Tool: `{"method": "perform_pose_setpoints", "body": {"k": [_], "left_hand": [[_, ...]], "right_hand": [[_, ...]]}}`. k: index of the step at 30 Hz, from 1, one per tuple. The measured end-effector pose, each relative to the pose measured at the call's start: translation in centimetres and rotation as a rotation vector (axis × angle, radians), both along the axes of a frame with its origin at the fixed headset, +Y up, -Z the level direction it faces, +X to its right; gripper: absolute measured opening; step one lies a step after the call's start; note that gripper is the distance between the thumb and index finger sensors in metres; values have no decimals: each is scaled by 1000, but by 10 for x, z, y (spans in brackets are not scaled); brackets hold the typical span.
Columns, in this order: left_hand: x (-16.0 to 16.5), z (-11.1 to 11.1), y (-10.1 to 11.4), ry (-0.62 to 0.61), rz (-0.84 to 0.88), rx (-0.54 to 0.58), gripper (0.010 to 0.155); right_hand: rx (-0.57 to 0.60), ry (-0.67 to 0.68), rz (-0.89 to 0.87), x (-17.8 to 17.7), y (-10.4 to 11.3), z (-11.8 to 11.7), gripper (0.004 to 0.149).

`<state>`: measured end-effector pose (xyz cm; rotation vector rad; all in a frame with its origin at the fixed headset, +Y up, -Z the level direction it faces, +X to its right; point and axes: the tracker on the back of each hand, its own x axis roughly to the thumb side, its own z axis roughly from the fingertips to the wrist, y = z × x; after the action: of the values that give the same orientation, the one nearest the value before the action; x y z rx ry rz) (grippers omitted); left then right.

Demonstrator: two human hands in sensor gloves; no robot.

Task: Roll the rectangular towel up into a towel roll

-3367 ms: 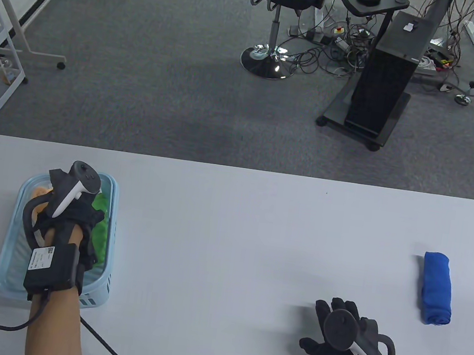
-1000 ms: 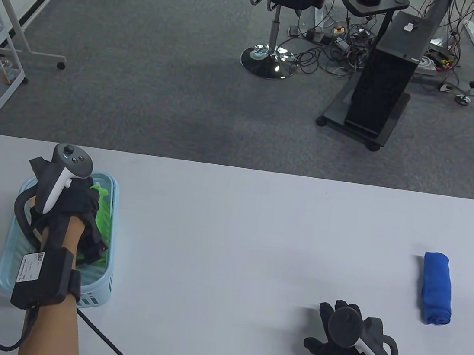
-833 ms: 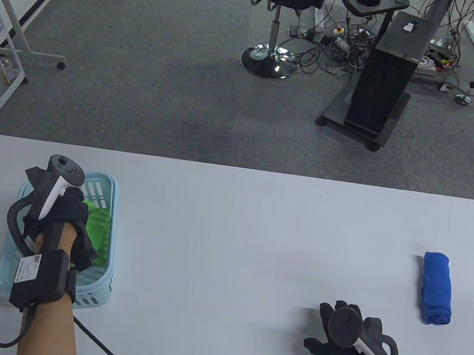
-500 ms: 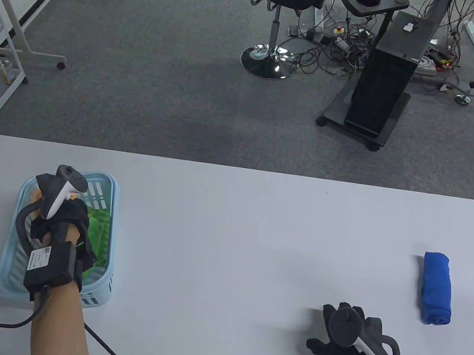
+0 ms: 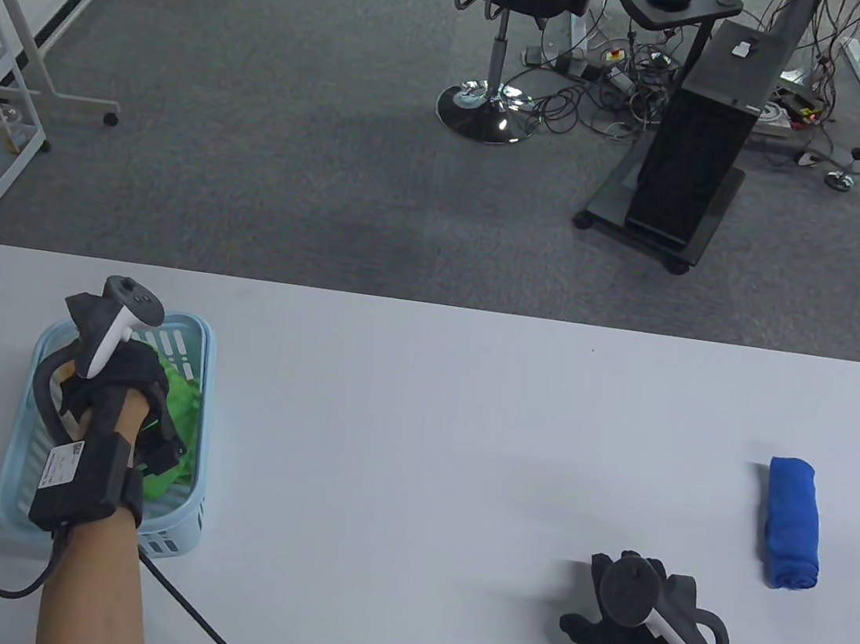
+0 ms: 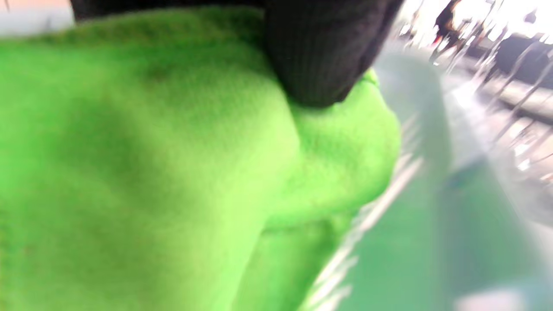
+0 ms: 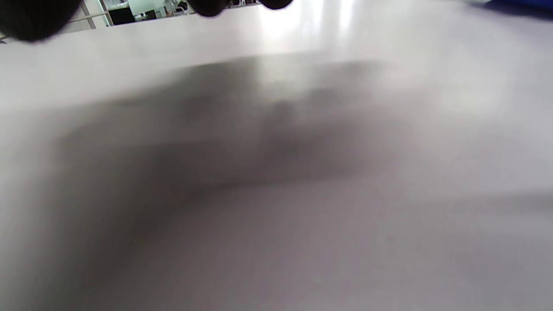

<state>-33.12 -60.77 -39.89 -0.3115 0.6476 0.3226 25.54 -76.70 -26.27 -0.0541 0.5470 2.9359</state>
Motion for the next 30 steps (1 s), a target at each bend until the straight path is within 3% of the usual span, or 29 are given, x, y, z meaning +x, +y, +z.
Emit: {"method": "perform_pose_setpoints", "body": {"k": [7,10,13,15,17,22,25,27,30], "left_hand": [[61,43,118,-143,-6,484,43],[96,65,150,-236,77,712,42],[128,74,154,-325,162,765,43],[150,73,139,-374,198,718,43],[172,69,111,-431,242,666,43],[233,76,-5,-558,456,358,42],[255,86,-61,-548,377,246,42],[261,92,-77,-575,304,193,43],[259,105,-82,-598,307,188,43]], "right_hand": [[19,17,-19,-4,5,1,92],[20,26,-24,-6,6,2,92],[18,33,-27,-7,6,1,92],[16,36,-28,-8,5,1,92],[16,37,-29,-8,5,1,92],[11,46,-30,-8,4,1,92],[10,46,-40,-9,4,1,92],[11,51,-39,-9,4,2,91],[11,49,-45,-9,4,2,91]]}}
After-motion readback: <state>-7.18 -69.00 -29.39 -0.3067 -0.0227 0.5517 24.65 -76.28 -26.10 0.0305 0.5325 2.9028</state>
